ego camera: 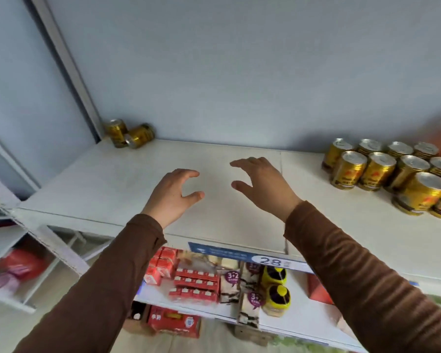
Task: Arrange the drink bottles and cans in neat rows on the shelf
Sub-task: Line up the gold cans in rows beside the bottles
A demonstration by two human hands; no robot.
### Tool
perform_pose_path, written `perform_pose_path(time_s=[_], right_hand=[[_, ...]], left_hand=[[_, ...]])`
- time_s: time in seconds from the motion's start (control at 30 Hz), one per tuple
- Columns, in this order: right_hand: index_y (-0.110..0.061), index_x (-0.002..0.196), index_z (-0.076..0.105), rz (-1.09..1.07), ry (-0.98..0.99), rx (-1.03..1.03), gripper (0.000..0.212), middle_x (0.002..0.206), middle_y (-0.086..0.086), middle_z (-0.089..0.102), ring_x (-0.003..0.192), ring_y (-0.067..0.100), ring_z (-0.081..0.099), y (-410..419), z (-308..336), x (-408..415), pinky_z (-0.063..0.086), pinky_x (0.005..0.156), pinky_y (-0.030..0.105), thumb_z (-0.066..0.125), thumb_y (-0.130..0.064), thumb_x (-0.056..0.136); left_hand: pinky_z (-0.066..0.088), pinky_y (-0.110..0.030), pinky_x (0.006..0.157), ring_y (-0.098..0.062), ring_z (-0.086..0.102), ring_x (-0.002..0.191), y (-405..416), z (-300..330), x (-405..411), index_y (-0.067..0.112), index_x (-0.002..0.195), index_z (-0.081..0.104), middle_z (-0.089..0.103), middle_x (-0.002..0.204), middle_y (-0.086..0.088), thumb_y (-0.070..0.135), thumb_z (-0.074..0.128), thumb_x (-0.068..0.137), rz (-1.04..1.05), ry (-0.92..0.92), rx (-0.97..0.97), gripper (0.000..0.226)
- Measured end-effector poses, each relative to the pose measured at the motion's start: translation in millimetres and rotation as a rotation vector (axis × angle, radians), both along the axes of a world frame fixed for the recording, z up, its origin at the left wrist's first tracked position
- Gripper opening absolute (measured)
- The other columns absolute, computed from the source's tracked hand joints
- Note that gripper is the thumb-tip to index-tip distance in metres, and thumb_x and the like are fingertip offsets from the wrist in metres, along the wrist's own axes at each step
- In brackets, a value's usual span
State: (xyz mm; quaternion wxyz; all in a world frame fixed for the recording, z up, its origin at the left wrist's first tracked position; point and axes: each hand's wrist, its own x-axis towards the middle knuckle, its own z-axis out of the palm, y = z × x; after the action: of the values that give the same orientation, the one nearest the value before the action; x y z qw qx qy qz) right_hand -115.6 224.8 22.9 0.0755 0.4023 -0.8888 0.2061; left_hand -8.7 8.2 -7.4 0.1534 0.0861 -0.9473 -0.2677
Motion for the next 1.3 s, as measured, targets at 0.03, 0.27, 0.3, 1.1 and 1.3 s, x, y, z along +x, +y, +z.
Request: perform_pose_path(time_s=[0.03, 0.27, 0.3, 1.1, 1.3], right_hand=[[-0.024, 0.141, 0.049, -0.002, -0.008, -0.008, 0.049, 0.132, -0.001, 0.059, 0.121, 0.022, 0.048, -18, -1, 5, 0.039, 0.099, 0.030, 0.059, -0.037, 0.095], [-0.023, 0.144, 0.046, 0.035, -0.050, 0.021, 0.052, 0.131, 0.000, 0.057, 0.120, 0.021, 0.047, -130, -6, 5, 0.042, 0.097, 0.033, 0.059, -0.033, 0.095], [-0.023, 0.144, 0.046, 0.045, -0.047, 0.027, 0.052, 0.131, 0.000, 0.057, 0.120, 0.022, 0.047, -145, -6, 0, 0.042, 0.098, 0.033, 0.060, -0.033, 0.095], [-0.014, 0.131, 0.045, 0.098, 0.367, 0.429, 0.053, 0.128, 0.005, 0.054, 0.122, 0.027, 0.047, -444, -34, -110, 0.045, 0.090, 0.033, 0.062, -0.006, 0.082], [-0.026, 0.127, 0.049, 0.045, 0.492, 0.498, 0.041, 0.122, 0.002, 0.052, 0.119, 0.030, 0.043, -451, -46, -106, 0.046, 0.084, 0.036, 0.056, -0.012, 0.089]], left_hand=[[0.033, -0.025, 0.105, -0.016, 0.046, 0.129, -17, -1, 5, 0.023, 0.135, 0.056, 0.054, 0.139, 0.004, 0.036, 0.070, 0.089, 0.005, -0.010, 0.010, 0.049], [0.036, -0.026, 0.101, -0.009, 0.046, 0.122, -130, -11, 11, 0.026, 0.136, 0.053, 0.052, 0.136, 0.007, 0.037, 0.070, 0.089, 0.054, -0.025, 0.098, 0.052], [0.036, -0.026, 0.099, -0.006, 0.045, 0.118, -145, -13, 8, 0.027, 0.136, 0.052, 0.052, 0.135, 0.008, 0.038, 0.071, 0.088, 0.070, -0.027, 0.116, 0.052], [0.037, -0.041, 0.112, -0.026, 0.045, 0.134, -401, -49, -146, 0.012, 0.153, 0.020, 0.042, 0.149, -0.010, 0.002, 0.087, 0.070, 0.171, 0.018, 0.626, 0.107], [0.039, -0.027, 0.096, -0.021, 0.057, 0.117, -424, -62, -164, 0.009, 0.139, 0.045, 0.060, 0.128, -0.003, 0.006, 0.089, 0.067, 0.057, -0.023, 0.614, 0.085]])
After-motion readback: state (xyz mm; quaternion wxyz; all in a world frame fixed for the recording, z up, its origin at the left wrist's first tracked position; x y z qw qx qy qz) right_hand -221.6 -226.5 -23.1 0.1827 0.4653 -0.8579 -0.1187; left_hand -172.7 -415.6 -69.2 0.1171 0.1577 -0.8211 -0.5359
